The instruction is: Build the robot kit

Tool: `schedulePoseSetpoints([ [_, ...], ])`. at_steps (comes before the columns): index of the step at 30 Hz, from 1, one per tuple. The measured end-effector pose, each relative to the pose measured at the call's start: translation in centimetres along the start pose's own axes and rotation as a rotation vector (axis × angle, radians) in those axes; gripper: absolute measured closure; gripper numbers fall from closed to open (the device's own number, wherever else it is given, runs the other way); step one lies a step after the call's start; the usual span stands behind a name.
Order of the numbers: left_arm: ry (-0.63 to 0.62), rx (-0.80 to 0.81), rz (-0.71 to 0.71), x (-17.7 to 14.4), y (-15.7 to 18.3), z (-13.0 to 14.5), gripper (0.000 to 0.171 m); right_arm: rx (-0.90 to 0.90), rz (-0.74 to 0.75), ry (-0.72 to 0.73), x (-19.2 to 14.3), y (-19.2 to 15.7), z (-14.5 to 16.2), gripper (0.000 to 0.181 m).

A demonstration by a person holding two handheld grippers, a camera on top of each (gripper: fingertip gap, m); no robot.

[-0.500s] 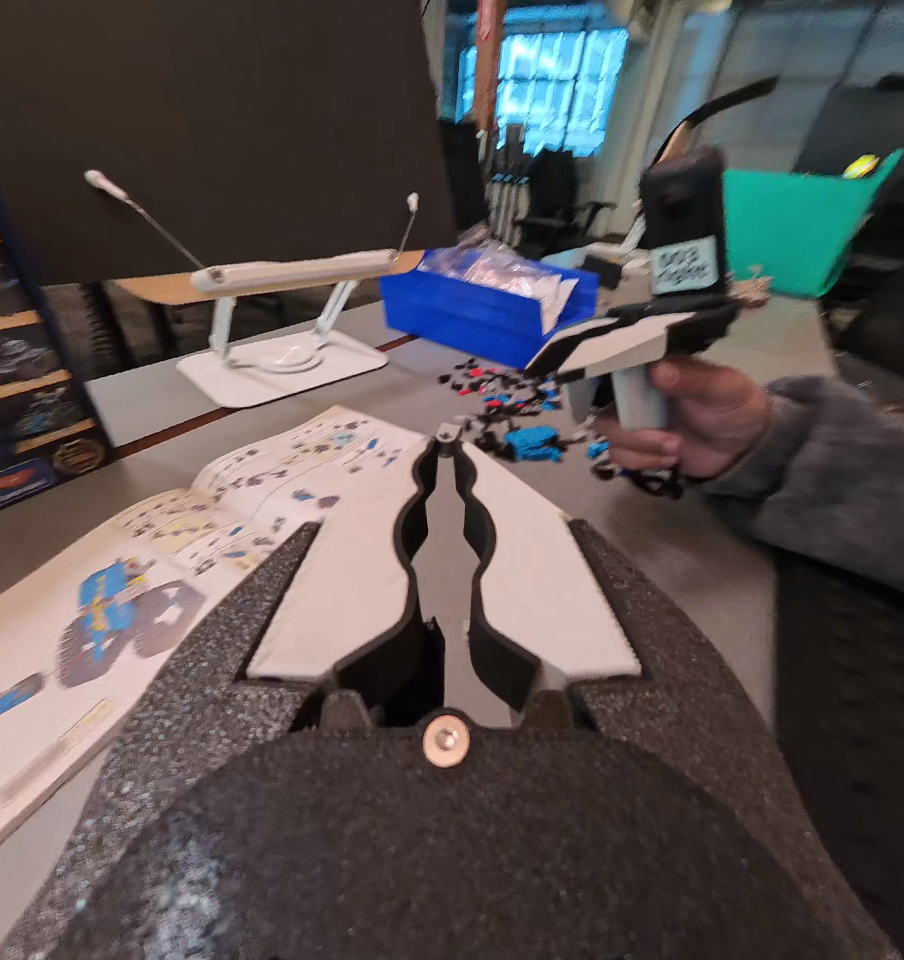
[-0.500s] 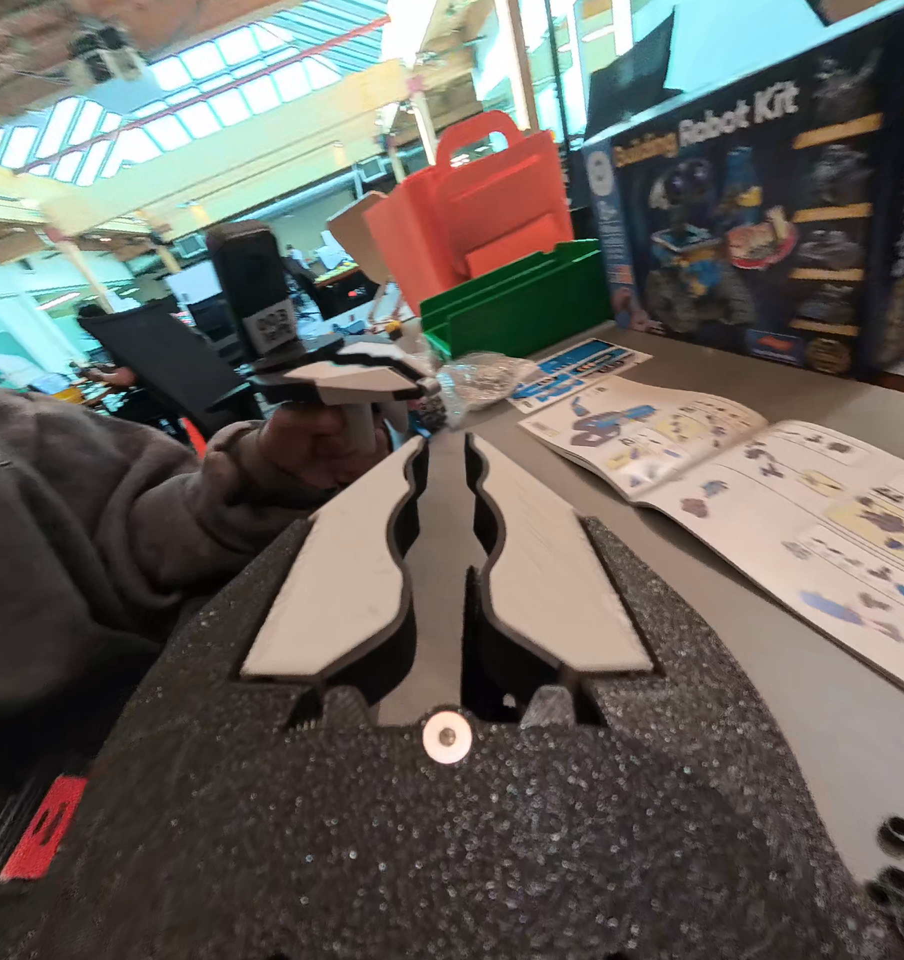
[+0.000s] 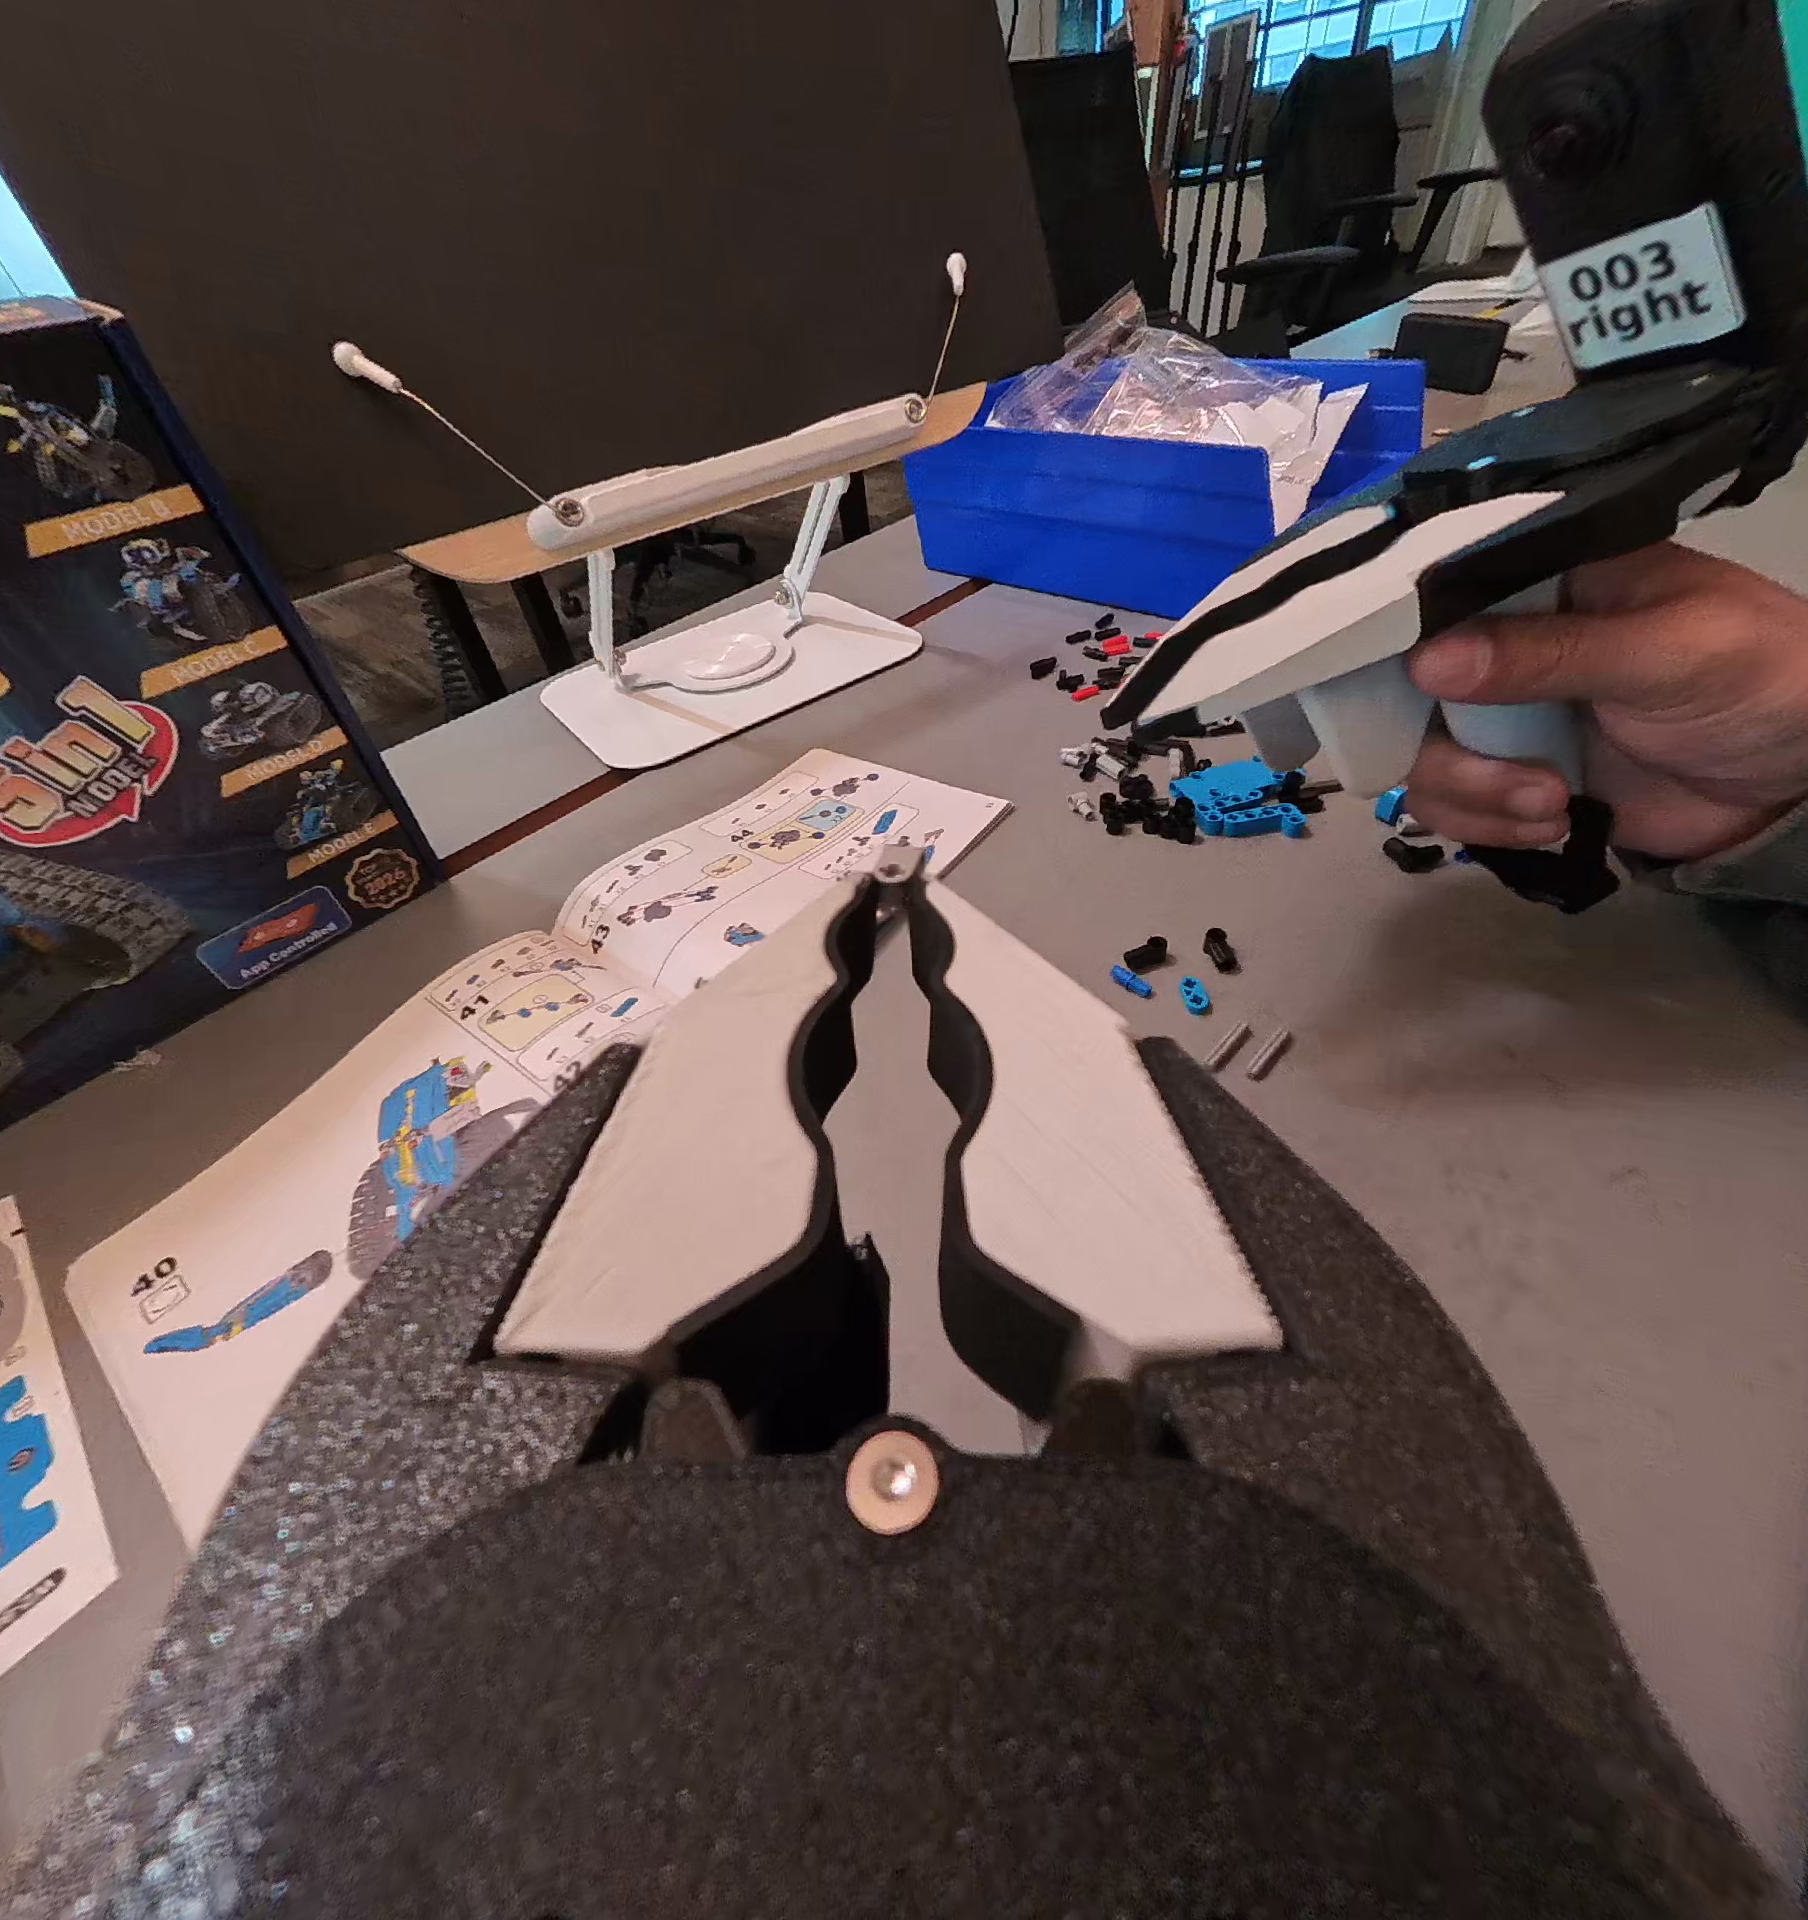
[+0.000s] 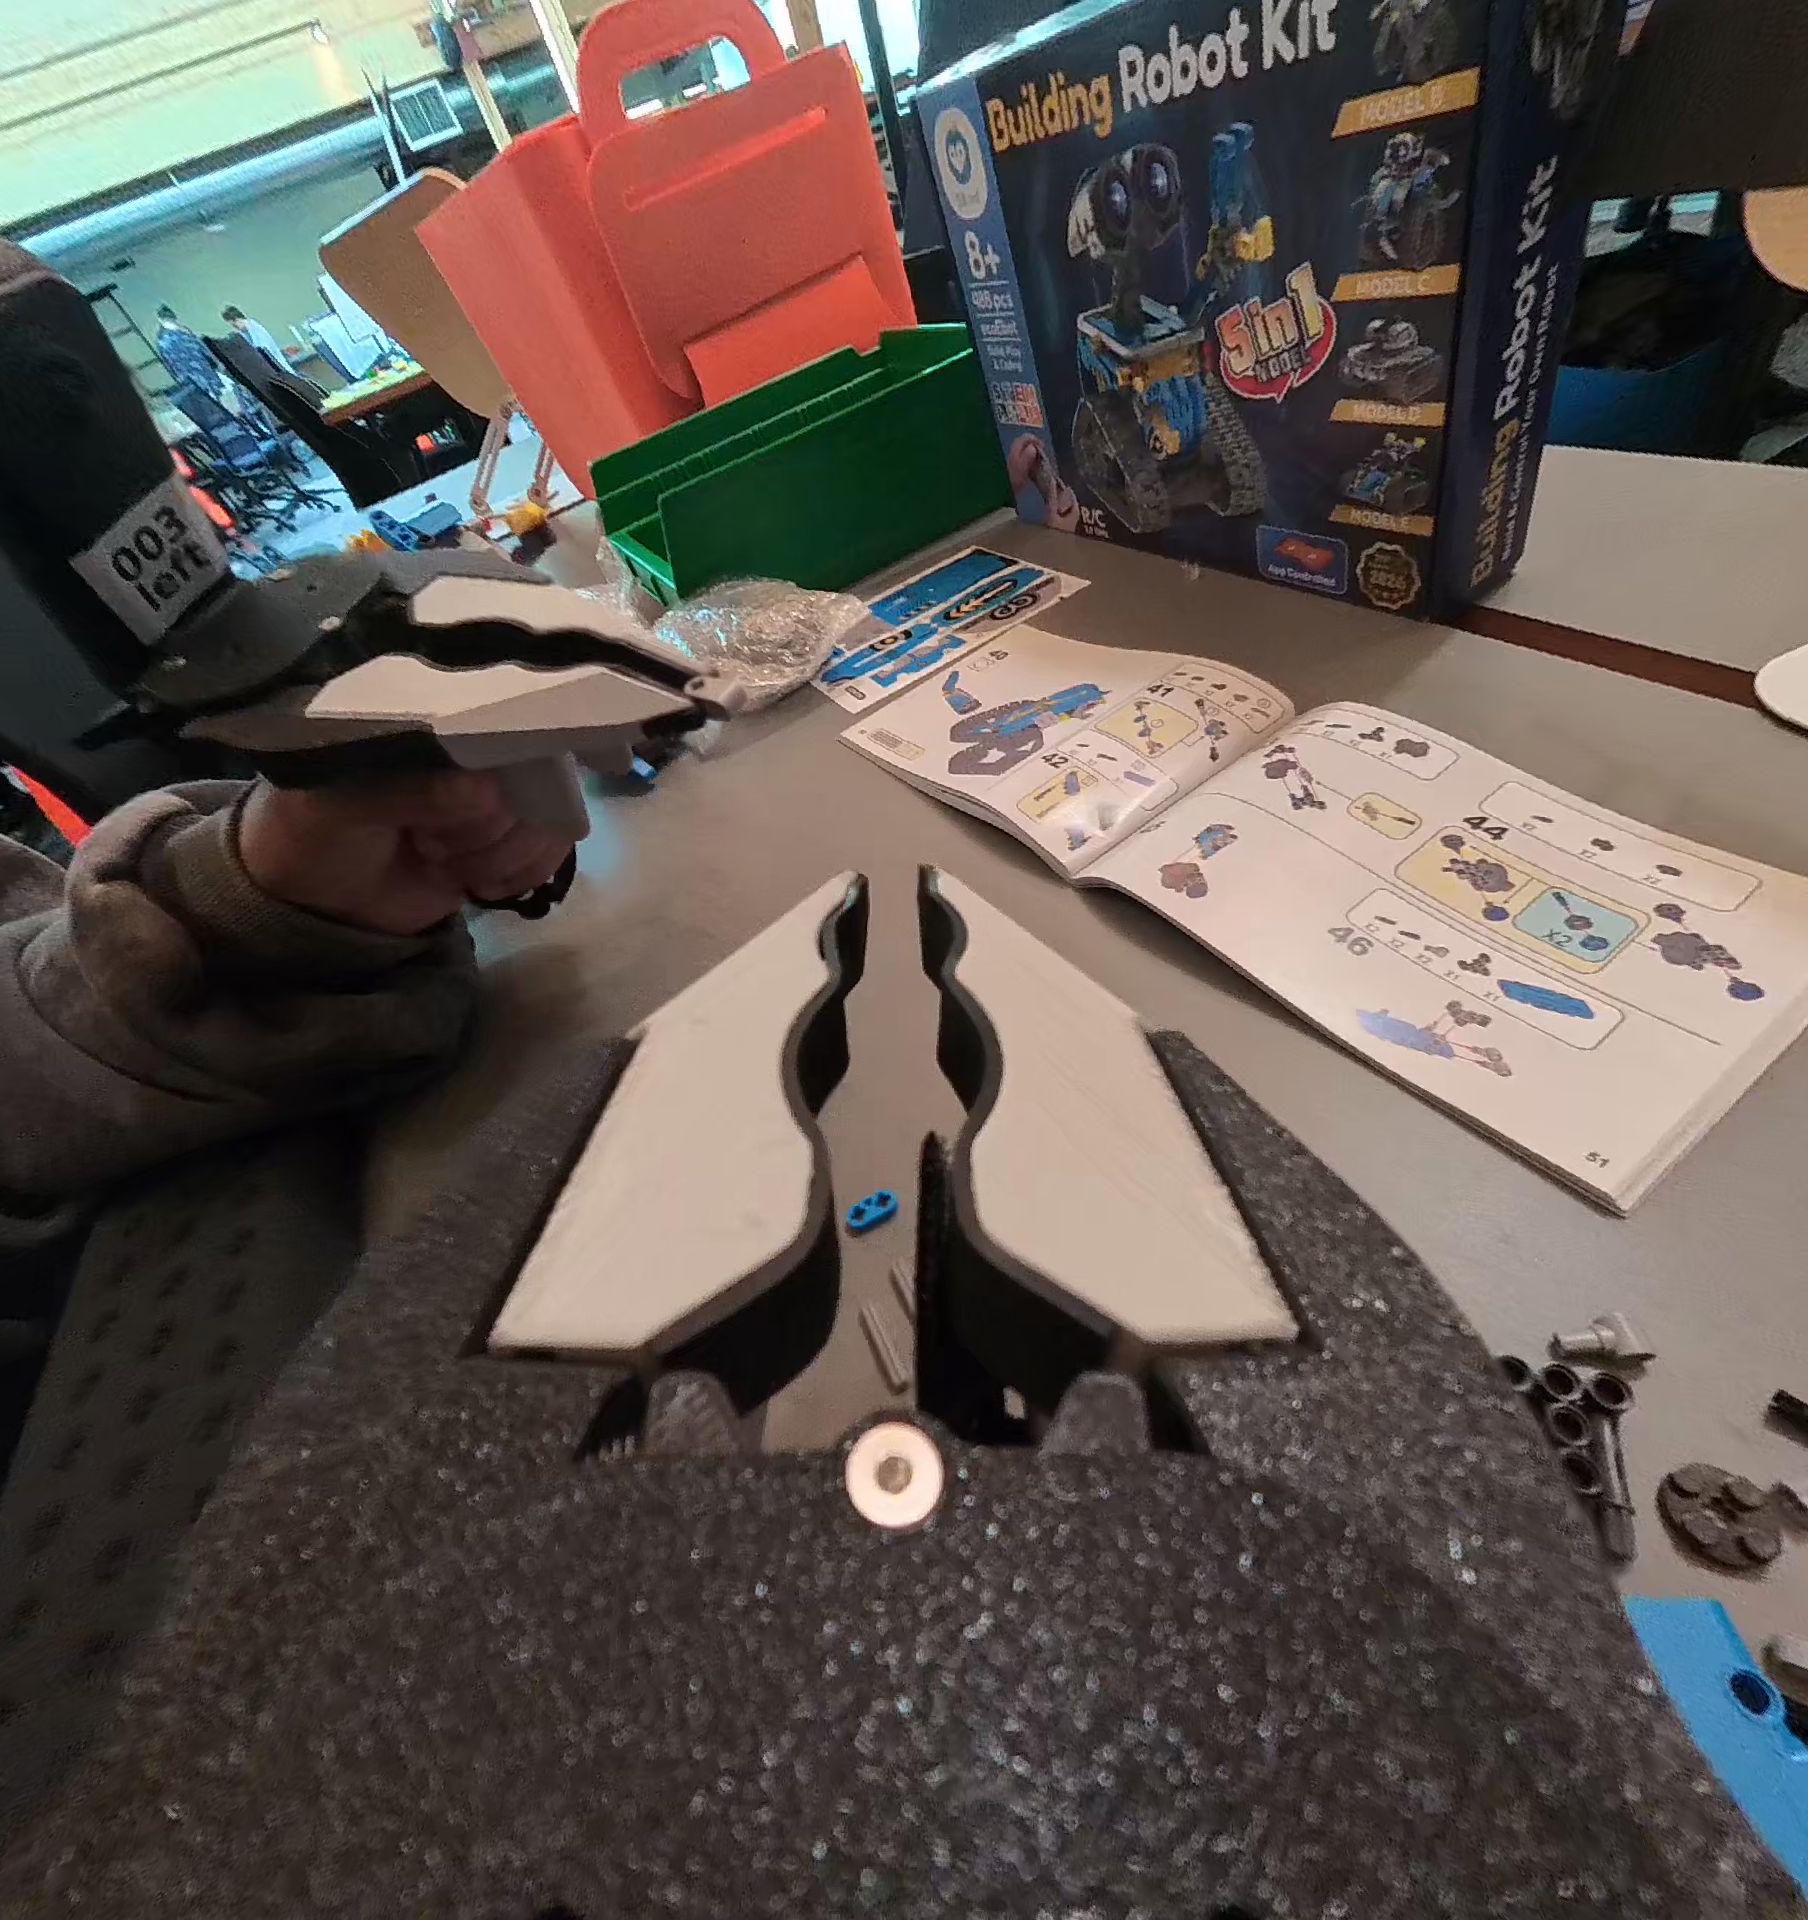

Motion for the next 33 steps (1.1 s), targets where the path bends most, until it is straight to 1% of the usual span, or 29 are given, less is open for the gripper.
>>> schedulePoseSetpoints([
  [3,-0.021,-0.044,0.016,0.3,-0.1,0.4,0.166,-0.037,0.068,-0.006,-0.2,0.2,-0.1,0.169],
  [8,-0.023,-0.084,0.037,0.3,-0.2,0.5,0.166,-0.069,0.135,-0.035,-0.9,0.6,-0.3,0.167],
  [10,-0.027,-0.095,0.034,0.3,-0.3,0.5,0.166,-0.114,0.211,-0.069,-1.5,1.1,-0.4,0.162],
  [11,-0.030,-0.099,0.038,0.4,-0.3,0.5,0.166,-0.127,0.252,-0.079,-2.0,1.3,-0.6,0.163],
  [12,-0.033,-0.102,0.037,0.4,-0.3,0.5,0.166,-0.132,0.252,-0.087,-2.4,1.4,-0.7,0.168],
  [13,-0.034,-0.104,0.033,0.4,-0.4,0.6,0.166,-0.128,0.228,-0.112,-2.6,1.5,-0.6,0.170],
  [14,-0.035,-0.105,0.033,0.4,-0.4,0.6,0.166,-0.118,0.209,-0.162,-2.5,1.8,-0.2,0.167],
  [15,-0.040,-0.108,0.037,0.4,-0.4,0.6,0.166,-0.102,0.181,-0.235,-2.2,2.1,0.6,0.164],
  [18,-0.045,-0.099,0.050,0.5,-0.1,0.6,0.166,-0.071,0.087,-0.485,-0.5,2.1,3.4,0.161],
  [21,-0.055,-0.061,0.046,0.6,0.2,0.7,0.166,-0.140,0.073,-0.602,0.6,1.4,4.8,0.164],
  [24,-0.066,-0.068,0.051,0.7,0.2,0.8,0.166,-0.159,0.095,-0.647,1.2,1.4,5.4,0.165],
  [32,-0.075,-0.070,0.059,0.8,0.3,0.8,0.166,-0.116,0.158,-0.669,1.6,2.2,6.0,0.164],
  [33,-0.076,-0.066,0.059,0.8,0.3,0.8,0.166,-0.112,0.166,-0.655,1.7,2.3,5.9,0.164],
])
Point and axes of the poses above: each gripper's, where its closed fingertips meet, x out along the fingers, z out of its underside, y = z × x across the jaws, the point moved 9 cm from there along -x, back along the fingers, and after that the axes turned 7 degrees about -z, right-handed, at the moved point
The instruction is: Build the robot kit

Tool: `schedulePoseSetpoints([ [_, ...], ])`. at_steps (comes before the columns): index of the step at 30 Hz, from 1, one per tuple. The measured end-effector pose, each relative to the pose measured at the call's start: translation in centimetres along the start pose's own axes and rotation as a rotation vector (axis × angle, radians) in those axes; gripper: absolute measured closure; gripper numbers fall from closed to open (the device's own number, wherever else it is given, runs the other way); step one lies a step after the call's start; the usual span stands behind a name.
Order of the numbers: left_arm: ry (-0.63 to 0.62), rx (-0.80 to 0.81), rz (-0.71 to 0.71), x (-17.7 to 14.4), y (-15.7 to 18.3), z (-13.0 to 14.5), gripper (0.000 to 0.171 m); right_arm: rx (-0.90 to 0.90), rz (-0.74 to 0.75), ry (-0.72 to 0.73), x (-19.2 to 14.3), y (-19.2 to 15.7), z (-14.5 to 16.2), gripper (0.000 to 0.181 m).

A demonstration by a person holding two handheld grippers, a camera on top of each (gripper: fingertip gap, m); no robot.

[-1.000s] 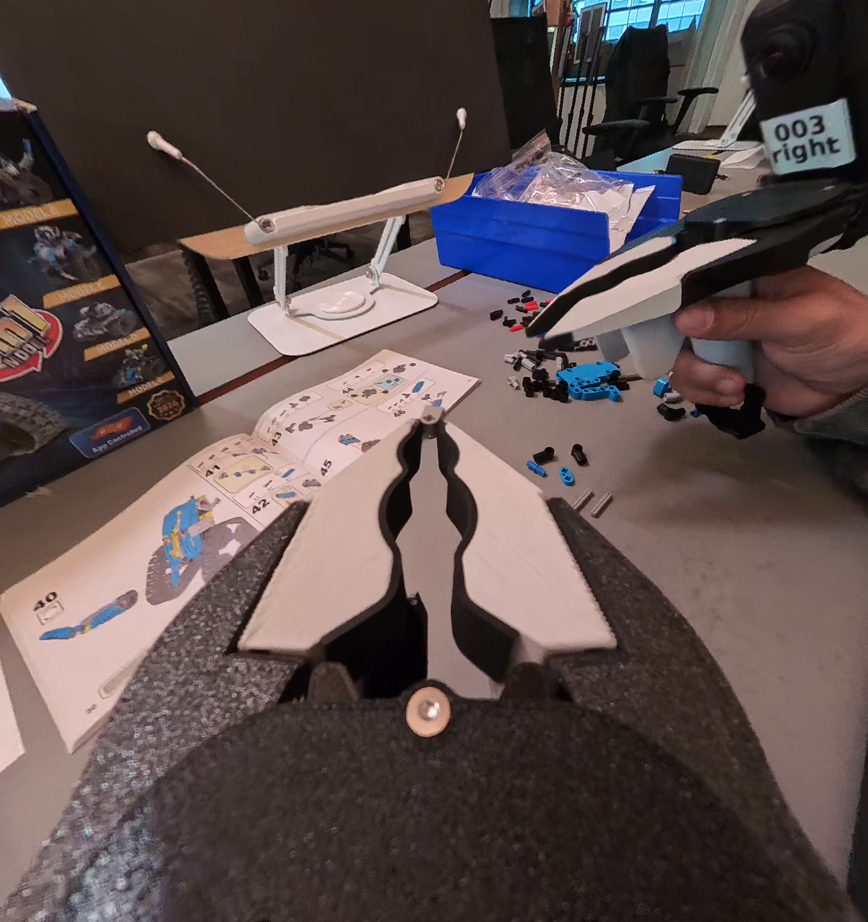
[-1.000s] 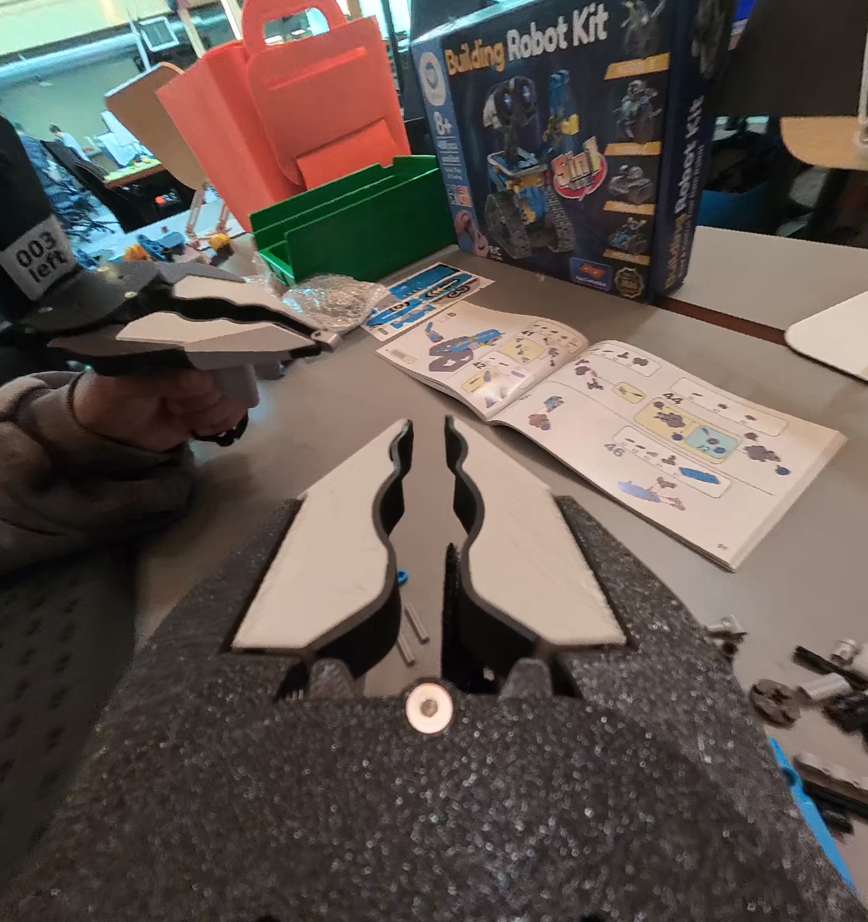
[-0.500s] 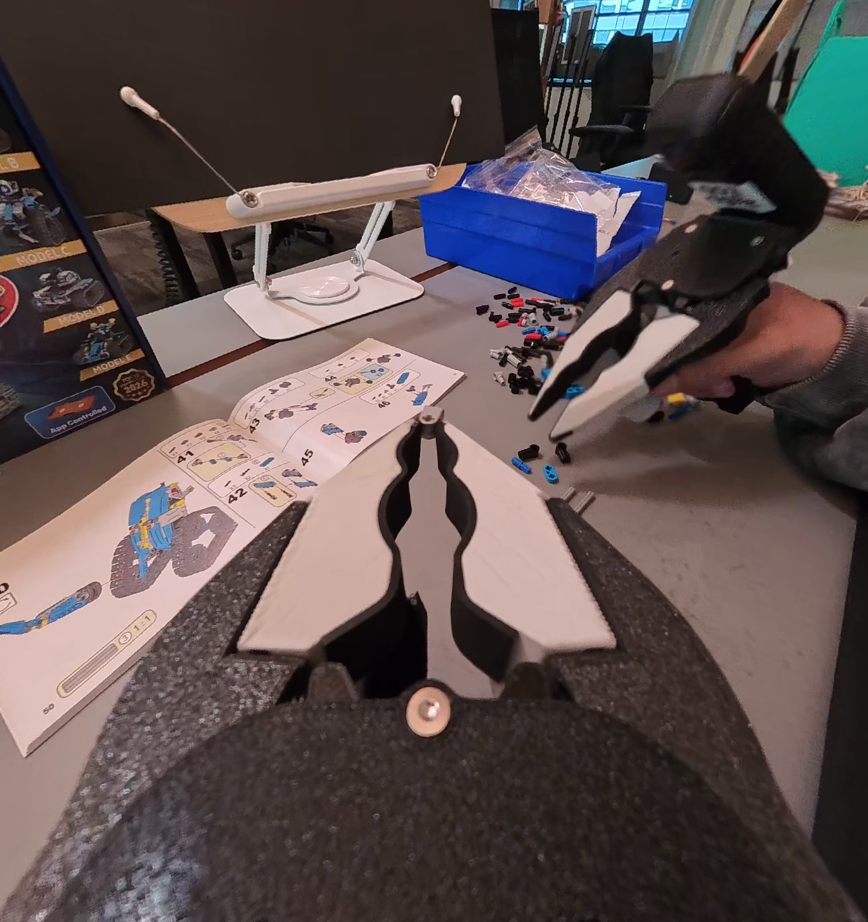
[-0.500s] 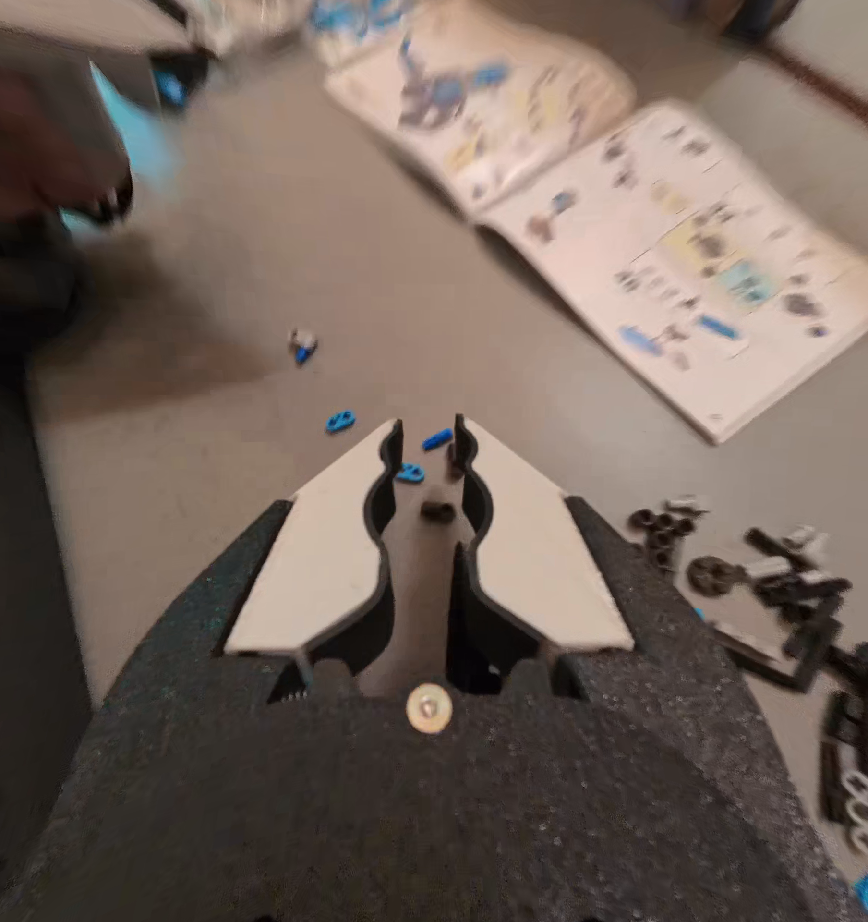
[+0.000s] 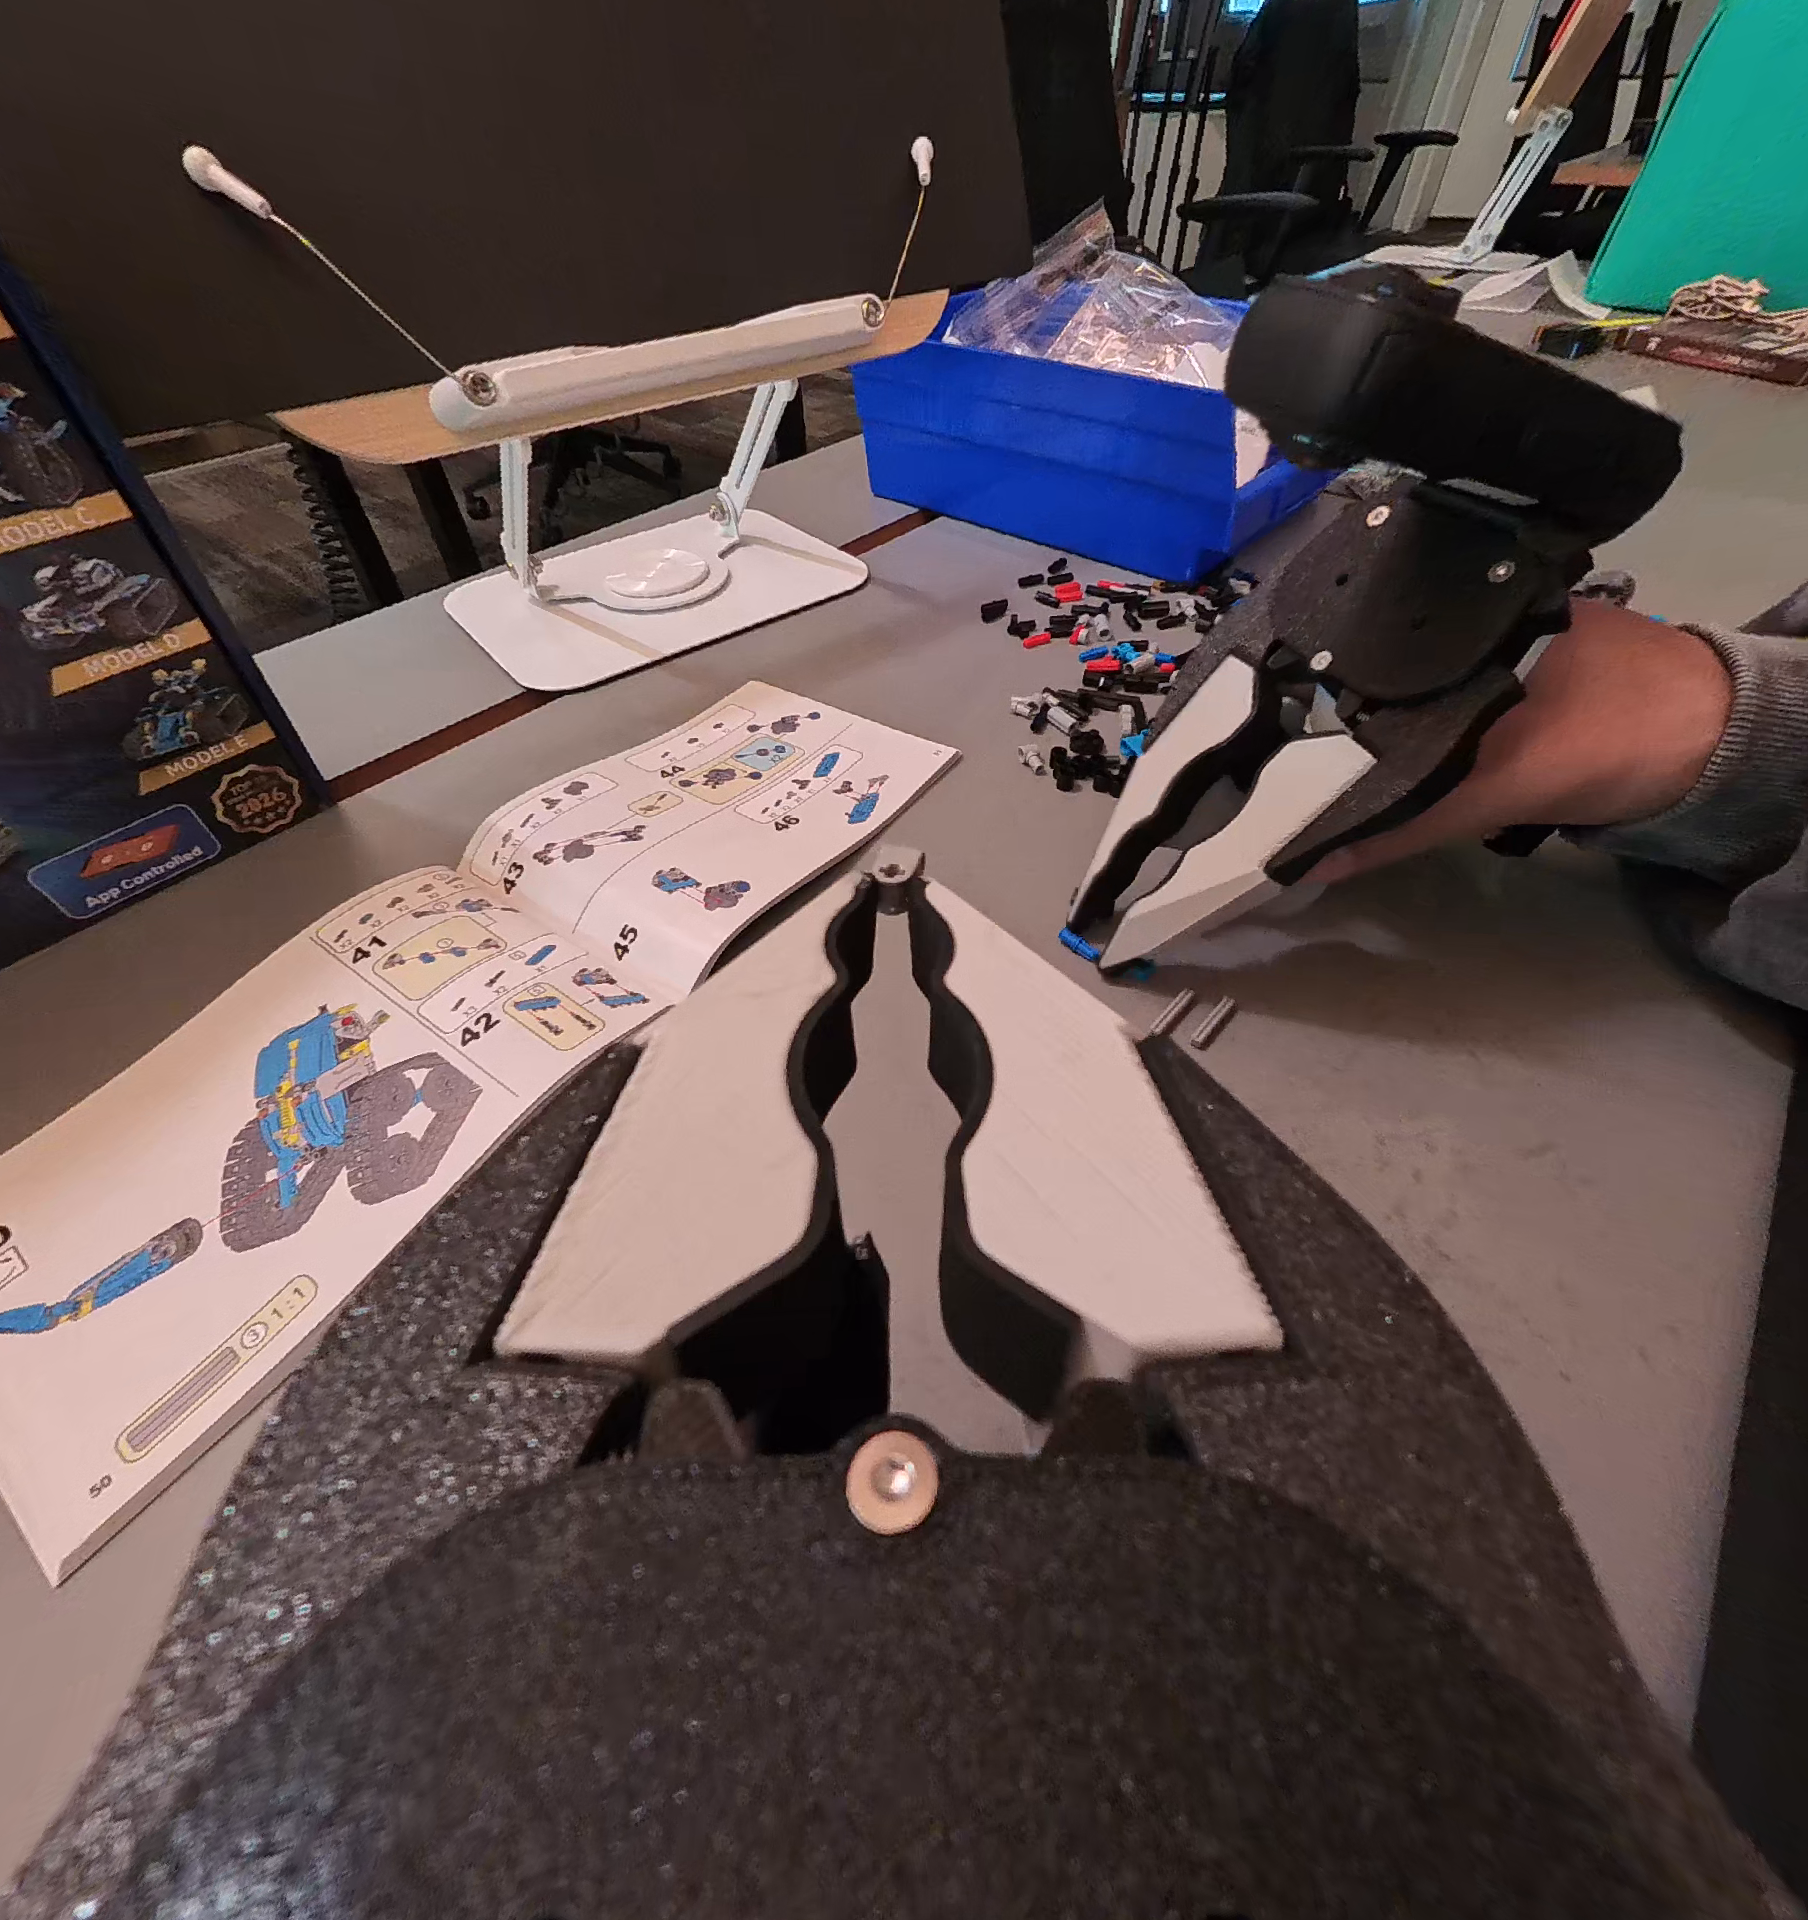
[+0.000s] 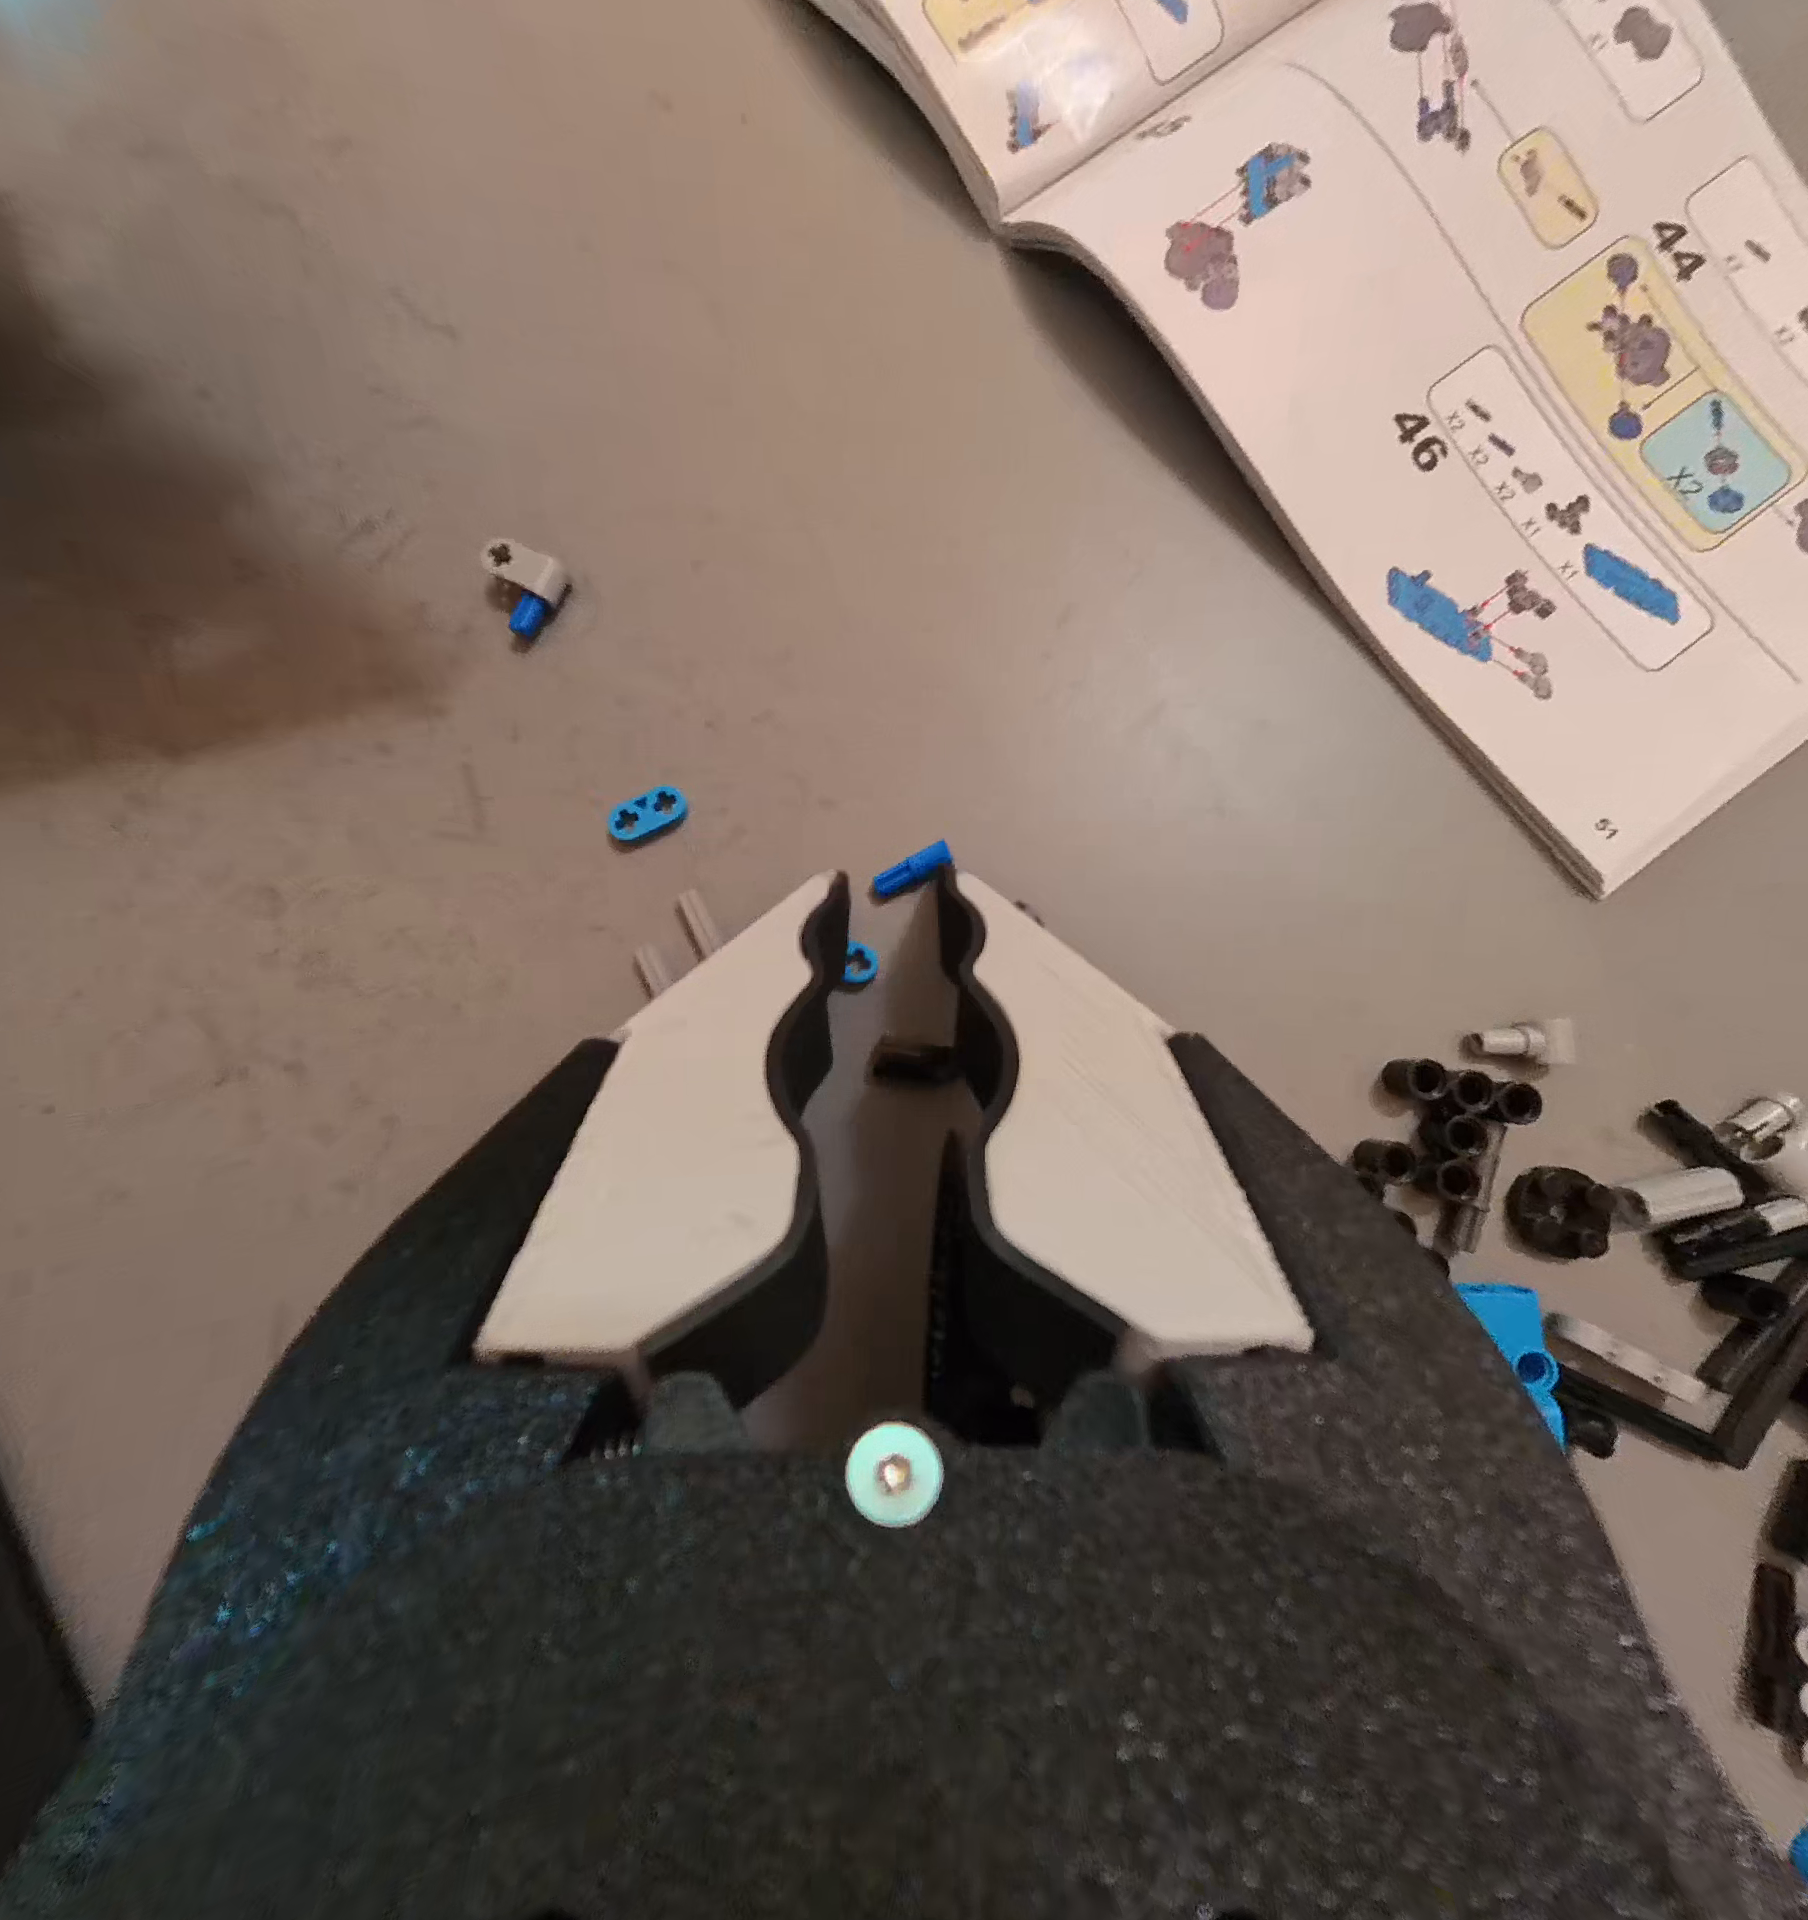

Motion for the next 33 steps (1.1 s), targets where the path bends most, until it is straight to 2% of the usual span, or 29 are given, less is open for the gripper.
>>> schedulePoseSetpoints([
  [13,-0.033,0.018,0.001,0.3,0.2,0.4,0.166,0.010,0.021,0.009,0.1,0.1,0.1,0.167],
  [16,-0.036,0.018,0.004,0.4,0.3,0.4,0.166,0.042,0.008,0.019,0.1,0.2,0.2,0.170],
  [17,-0.038,0.018,0.009,0.5,0.3,0.5,0.166,0.053,0.007,0.020,0.1,0.3,0.2,0.177],
  [20,-0.045,0.038,0.014,0.6,0.7,0.5,0.166,0.042,0.000,0.019,0.1,0.1,0.0,0.178],
  [22,-0.054,0.042,0.015,0.7,0.8,0.6,0.166,0.052,-0.063,0.141,-0.6,-0.5,-1.0,0.178],
  [25,-0.063,0.023,0.031,1.0,1.2,0.7,0.166,0.049,-0.260,0.403,-2.3,-2.4,-3.4,0.178],
  [27,-0.065,0.035,0.043,1.3,1.7,0.7,0.166,0.075,-0.348,0.490,-2.6,-3.3,-4.3,0.178],
  [31,-0.074,0.083,0.010,1.3,1.8,0.8,0.166,0.074,-0.359,0.451,-1.6,-3.7,-4.5,0.178],
  [33,-0.058,0.080,0.020,1.2,1.8,0.6,0.166,0.033,-0.283,0.339,-0.8,-3.6,-3.9,0.178],
])
Point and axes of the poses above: each gripper's, where its closed fingertips meet, x out along the fingers, z out of its underside, y = z × x across the jaws, the point moved 9 cm from there along -x, back along the fingers, and after that the axes turned 7 degrees about -z, right-handed, at the moved point
